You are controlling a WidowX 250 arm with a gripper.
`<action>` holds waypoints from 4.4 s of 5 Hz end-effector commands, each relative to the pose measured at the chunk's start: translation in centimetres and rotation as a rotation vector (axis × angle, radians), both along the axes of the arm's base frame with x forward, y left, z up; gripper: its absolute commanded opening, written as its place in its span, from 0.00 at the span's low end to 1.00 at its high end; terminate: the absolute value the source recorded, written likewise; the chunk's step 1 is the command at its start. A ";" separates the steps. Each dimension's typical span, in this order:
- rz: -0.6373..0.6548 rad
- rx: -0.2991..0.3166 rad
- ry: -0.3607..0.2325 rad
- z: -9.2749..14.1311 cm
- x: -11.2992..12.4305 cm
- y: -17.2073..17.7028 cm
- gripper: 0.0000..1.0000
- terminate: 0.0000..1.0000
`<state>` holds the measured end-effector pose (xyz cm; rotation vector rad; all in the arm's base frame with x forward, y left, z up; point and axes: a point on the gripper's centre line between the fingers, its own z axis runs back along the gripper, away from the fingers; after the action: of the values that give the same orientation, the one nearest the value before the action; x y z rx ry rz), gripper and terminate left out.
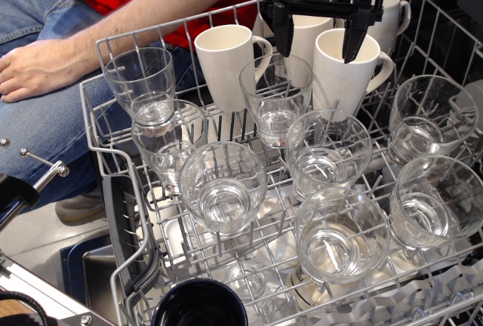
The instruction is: Pick up glass cup
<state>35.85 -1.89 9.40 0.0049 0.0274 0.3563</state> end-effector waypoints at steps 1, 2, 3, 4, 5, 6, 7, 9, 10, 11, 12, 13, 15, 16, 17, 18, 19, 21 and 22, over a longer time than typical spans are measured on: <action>0.000 0.000 0.000 0.0 0.0 0.0 1.00 0.00; -0.052 -0.037 -0.013 -0.1 1.6 0.2 1.00 0.00; -0.072 -0.028 -0.015 -0.3 2.4 0.3 1.00 0.00; -0.119 -0.027 -0.045 -1.7 2.6 0.7 1.00 0.00; -0.145 -0.027 -0.078 -3.1 2.9 0.8 1.00 0.00; -0.168 -0.015 -0.105 -4.9 3.3 1.2 1.00 0.00; -0.181 -0.011 -0.139 -6.5 4.0 1.4 1.00 0.00; -0.201 0.018 -0.198 -9.5 4.7 1.5 1.00 0.00; -0.220 0.015 -0.222 -10.7 4.5 1.7 1.00 0.00; -0.236 0.021 -0.237 -11.8 4.6 1.9 1.00 0.00; -0.227 0.028 -0.264 -13.1 5.3 1.9 1.00 0.00; -0.216 0.034 -0.267 -13.9 5.6 1.6 1.00 0.00; -0.185 0.031 -0.248 -13.5 5.7 0.8 0.00 0.00; -0.176 0.012 -0.238 -12.6 5.5 0.7 0.00 0.00; -0.160 -0.020 -0.209 -10.8 5.5 0.5 0.00 0.00; -0.126 -0.060 -0.178 -8.1 5.8 0.2 0.00 0.00; -0.112 -0.100 -0.148 -4.8 6.6 0.3 0.00 0.00; -0.139 -0.151 -0.087 -0.4 5.4 -0.1 0.00 0.00; -0.154 -0.133 -0.050 2.0 4.8 0.1 0.00 0.00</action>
<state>39.17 -1.97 5.30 -0.1115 0.1778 0.2110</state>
